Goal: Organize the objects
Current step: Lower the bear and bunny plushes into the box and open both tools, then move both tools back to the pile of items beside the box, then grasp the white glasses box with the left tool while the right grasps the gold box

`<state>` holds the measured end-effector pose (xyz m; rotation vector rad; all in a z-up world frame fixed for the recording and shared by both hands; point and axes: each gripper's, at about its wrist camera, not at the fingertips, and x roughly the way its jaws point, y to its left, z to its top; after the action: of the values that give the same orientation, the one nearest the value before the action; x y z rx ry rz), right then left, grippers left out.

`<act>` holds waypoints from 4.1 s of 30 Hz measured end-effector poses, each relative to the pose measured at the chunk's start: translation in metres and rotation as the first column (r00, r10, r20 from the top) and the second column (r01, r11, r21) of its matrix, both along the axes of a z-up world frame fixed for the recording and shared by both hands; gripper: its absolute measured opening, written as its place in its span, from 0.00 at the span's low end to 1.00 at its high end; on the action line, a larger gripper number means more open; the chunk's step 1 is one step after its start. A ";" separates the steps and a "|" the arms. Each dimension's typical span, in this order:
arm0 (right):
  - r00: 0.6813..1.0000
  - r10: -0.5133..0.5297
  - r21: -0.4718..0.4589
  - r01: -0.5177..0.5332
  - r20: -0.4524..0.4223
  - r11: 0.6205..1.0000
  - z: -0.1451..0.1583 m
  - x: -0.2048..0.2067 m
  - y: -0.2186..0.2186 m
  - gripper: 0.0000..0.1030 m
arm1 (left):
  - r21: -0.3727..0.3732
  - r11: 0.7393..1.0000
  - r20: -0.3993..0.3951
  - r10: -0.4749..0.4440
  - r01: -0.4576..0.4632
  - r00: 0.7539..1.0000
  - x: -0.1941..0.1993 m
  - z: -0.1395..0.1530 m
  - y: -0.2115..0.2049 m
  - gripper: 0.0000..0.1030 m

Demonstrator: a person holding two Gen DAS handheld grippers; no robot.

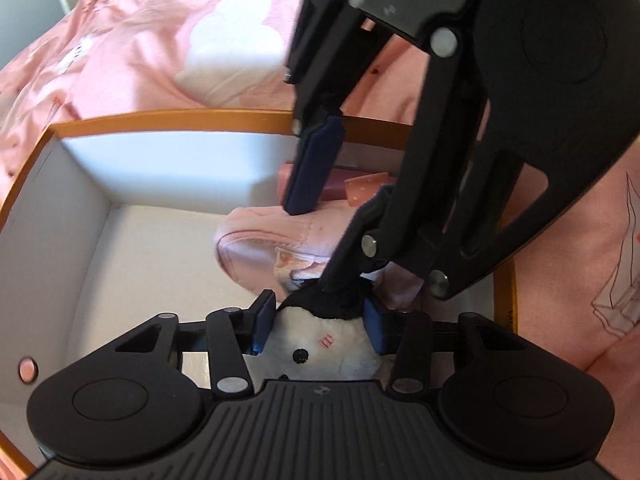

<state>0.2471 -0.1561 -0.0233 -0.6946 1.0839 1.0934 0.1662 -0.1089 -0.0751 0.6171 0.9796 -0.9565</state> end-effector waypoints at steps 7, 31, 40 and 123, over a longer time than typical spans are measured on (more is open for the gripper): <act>0.999 -0.006 -0.029 0.008 0.044 1.000 0.005 -0.010 0.000 0.23 | -0.065 0.960 -0.051 0.271 -0.273 0.961 0.008 0.006 0.023 0.42; 0.991 -0.014 -0.109 0.000 -0.130 0.994 -0.001 -0.018 0.023 0.21 | -0.193 0.870 -0.089 0.445 -0.454 0.891 0.006 0.005 0.054 0.41; 0.996 -0.052 -0.096 0.045 -0.073 0.994 0.003 -0.023 0.024 0.29 | -0.192 0.863 -0.086 0.459 -0.467 0.884 -0.004 0.015 0.056 0.52; 0.795 0.524 -0.067 -0.531 0.305 0.845 -0.010 -0.108 0.220 0.56 | 0.518 0.743 0.174 0.393 -0.424 0.903 0.013 -0.004 0.202 0.69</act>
<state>0.1396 0.0634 -0.0329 -1.1578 0.6070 1.4067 0.1794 0.0927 -0.0795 0.8506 1.2879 -0.2483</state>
